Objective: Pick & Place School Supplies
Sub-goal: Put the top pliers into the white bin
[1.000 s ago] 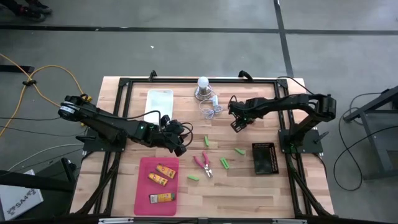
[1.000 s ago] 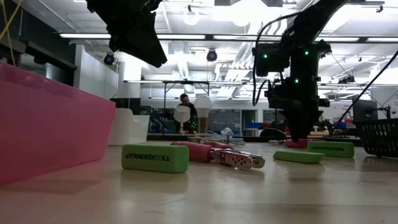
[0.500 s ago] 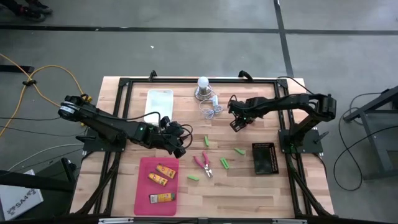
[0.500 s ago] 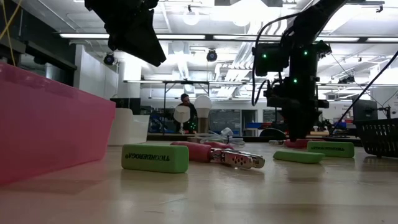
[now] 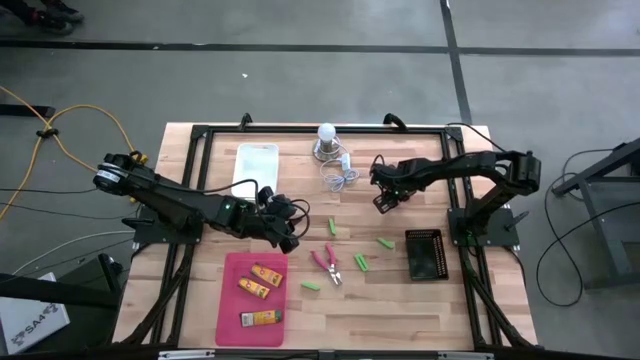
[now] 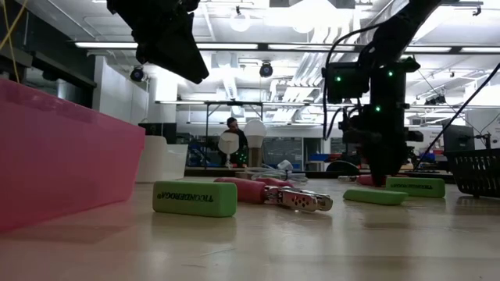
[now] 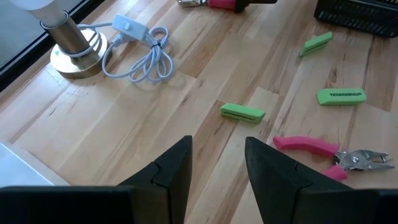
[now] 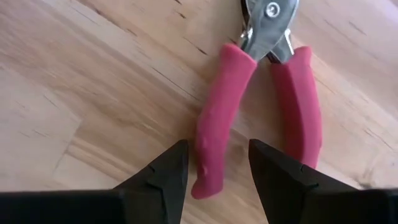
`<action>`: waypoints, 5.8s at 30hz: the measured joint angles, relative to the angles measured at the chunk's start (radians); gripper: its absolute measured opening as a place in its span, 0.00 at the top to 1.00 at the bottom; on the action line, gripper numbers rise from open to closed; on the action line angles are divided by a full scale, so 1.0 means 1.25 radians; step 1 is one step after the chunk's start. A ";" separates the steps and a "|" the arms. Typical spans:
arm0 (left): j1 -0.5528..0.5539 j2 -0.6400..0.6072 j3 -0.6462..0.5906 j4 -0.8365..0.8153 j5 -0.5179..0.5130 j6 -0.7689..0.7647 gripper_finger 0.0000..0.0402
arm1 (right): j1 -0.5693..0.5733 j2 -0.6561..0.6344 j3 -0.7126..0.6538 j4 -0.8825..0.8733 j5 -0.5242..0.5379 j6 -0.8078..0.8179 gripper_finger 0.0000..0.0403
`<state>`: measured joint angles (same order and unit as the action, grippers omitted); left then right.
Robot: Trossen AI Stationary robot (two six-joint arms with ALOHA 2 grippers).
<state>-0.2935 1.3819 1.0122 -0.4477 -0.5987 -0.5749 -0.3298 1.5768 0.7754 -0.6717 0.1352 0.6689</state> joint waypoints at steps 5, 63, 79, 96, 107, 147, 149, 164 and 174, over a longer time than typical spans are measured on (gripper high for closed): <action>0.000 0.000 0.000 0.000 0.000 0.000 0.65 | 0.000 0.000 -0.002 0.016 -0.003 -0.010 0.60; 0.000 0.000 0.000 0.000 0.000 0.000 0.65 | 0.109 -0.337 0.031 -0.045 -0.004 0.002 0.91; -0.027 0.000 0.000 0.004 0.007 0.000 0.65 | 0.254 -0.269 0.031 0.245 -0.069 -0.019 0.92; -0.051 0.000 0.001 0.068 0.006 0.002 0.65 | 0.310 -0.209 0.032 0.554 -0.213 -0.126 0.92; -0.076 0.000 0.001 0.249 0.005 0.241 0.65 | 0.359 -0.208 0.031 0.739 -0.306 -0.163 0.92; -0.020 0.011 0.001 0.647 0.254 0.622 0.65 | 0.411 -0.208 0.031 0.990 -0.465 -0.225 0.92; -0.011 0.018 0.001 0.660 0.263 0.612 0.65 | 0.410 -0.208 0.031 0.990 -0.464 -0.231 0.92; -0.002 0.018 0.001 0.702 0.271 0.561 0.65 | 0.410 -0.208 0.031 0.983 -0.370 -0.303 0.92; 0.019 0.018 0.001 0.712 0.237 0.536 0.65 | 0.408 -0.208 0.031 0.984 -0.342 -0.319 0.92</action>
<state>-0.2703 1.4040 1.0130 0.4427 -0.3019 0.0956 0.1806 1.3167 0.8146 0.5579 -0.2917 0.2699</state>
